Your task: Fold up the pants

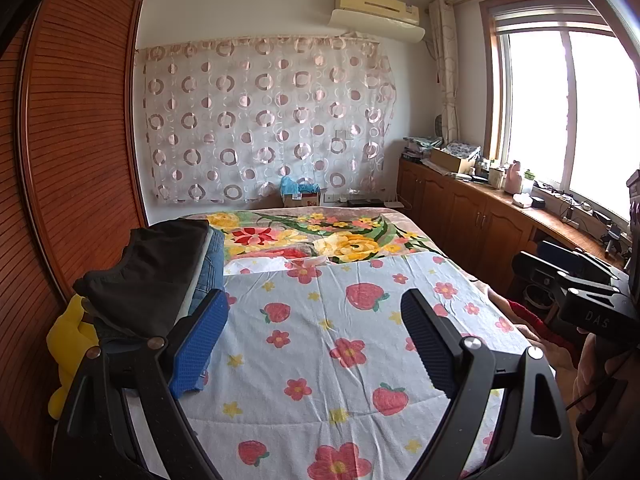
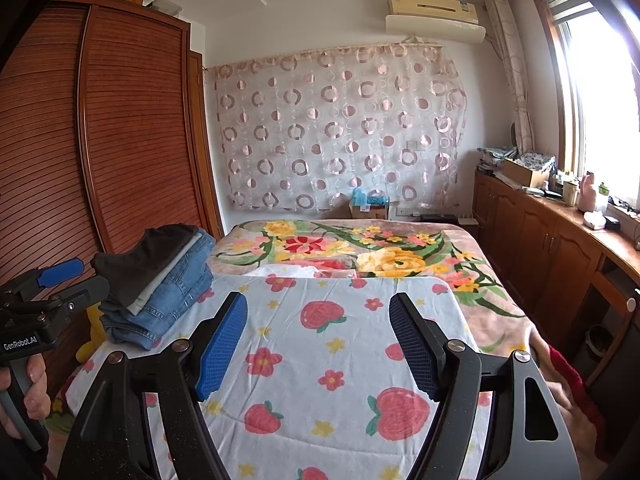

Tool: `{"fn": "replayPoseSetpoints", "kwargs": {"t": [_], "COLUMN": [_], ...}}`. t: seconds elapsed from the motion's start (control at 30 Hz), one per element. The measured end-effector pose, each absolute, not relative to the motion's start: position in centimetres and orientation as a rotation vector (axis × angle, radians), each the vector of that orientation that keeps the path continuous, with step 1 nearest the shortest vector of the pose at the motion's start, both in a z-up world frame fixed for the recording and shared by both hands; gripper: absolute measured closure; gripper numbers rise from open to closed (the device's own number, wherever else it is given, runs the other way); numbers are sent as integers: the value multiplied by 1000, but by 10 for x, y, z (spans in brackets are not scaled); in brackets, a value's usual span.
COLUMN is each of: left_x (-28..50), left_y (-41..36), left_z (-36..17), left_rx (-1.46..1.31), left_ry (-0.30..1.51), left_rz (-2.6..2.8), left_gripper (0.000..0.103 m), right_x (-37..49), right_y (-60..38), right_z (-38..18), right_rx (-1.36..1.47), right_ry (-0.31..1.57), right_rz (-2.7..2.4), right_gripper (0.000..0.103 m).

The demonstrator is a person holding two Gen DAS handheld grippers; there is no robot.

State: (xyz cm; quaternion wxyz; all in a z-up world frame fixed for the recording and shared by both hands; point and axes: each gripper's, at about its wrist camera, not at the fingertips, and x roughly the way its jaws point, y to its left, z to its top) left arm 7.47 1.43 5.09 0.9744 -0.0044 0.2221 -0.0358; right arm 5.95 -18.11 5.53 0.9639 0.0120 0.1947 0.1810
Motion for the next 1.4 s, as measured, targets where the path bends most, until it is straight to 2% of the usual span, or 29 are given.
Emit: {"fn": "replayPoseSetpoints", "kwargs": {"t": [1.4], "left_x": [73], "left_y": [13], "left_z": [49], "left_rx": [-11], "left_ry": [438], "left_rz": [-71], "left_gripper": [14], "right_x": [56], "right_y": [-184], "right_z": [52], "right_rx": [13], "right_ry": [380], "right_rz": [362], "right_gripper": [28]}}
